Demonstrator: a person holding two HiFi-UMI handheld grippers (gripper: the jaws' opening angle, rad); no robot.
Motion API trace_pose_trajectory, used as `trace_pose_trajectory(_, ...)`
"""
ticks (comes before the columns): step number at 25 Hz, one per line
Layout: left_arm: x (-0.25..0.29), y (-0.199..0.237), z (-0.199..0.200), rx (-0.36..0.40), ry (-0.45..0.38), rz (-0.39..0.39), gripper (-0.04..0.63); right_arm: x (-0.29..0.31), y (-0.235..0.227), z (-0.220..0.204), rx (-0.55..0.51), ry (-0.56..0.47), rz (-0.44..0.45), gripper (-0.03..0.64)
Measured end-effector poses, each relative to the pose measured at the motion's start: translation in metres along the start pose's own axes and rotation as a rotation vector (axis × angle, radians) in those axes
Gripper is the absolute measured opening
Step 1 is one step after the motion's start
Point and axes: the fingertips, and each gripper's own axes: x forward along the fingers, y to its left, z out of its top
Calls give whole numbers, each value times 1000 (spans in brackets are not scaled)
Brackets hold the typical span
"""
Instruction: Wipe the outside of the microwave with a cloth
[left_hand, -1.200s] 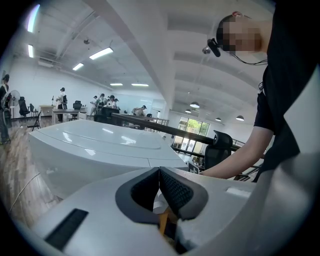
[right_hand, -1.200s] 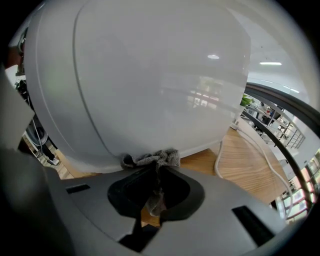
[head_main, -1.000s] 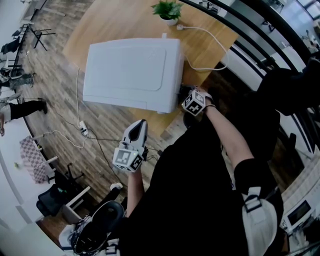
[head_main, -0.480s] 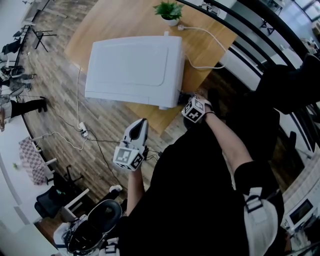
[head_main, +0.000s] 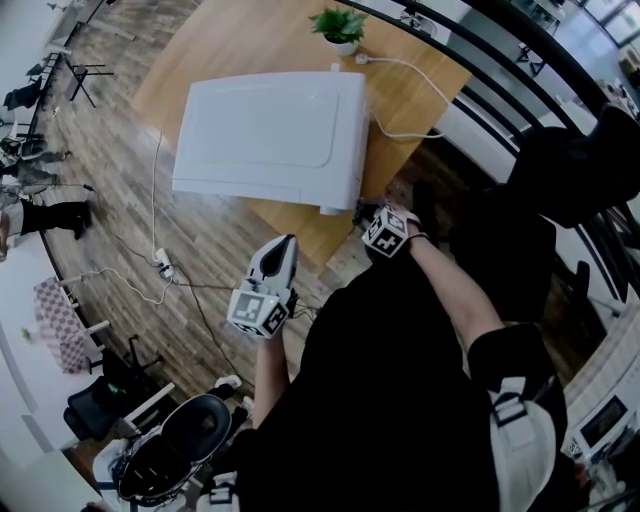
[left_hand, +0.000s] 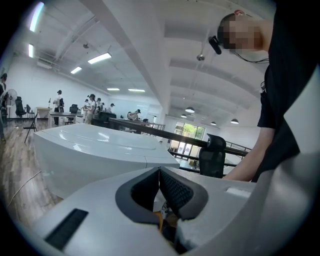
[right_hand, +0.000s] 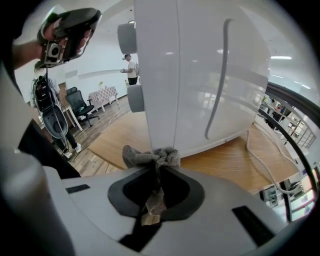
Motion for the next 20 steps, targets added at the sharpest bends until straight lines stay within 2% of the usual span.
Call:
trace_pose_trajectory(8, 0, -1, -3, 2, -25, -17, 3, -13, 10, -6, 45, -1, 26, 31)
trace_pose_trajectory(12, 3, -2, -4, -1, -38, -25, 3, -32, 5, 1, 42, -33, -6, 31)
trace_pose_trajectory(16, 7, -3, -5, -8, -51, -36, 3, -43, 10, -9, 52, -35, 11, 31)
trace_pose_trajectory(20, 16, -8, -8, -1, -47, -64, 3, -72, -4, -6, 20, -60, -44, 31)
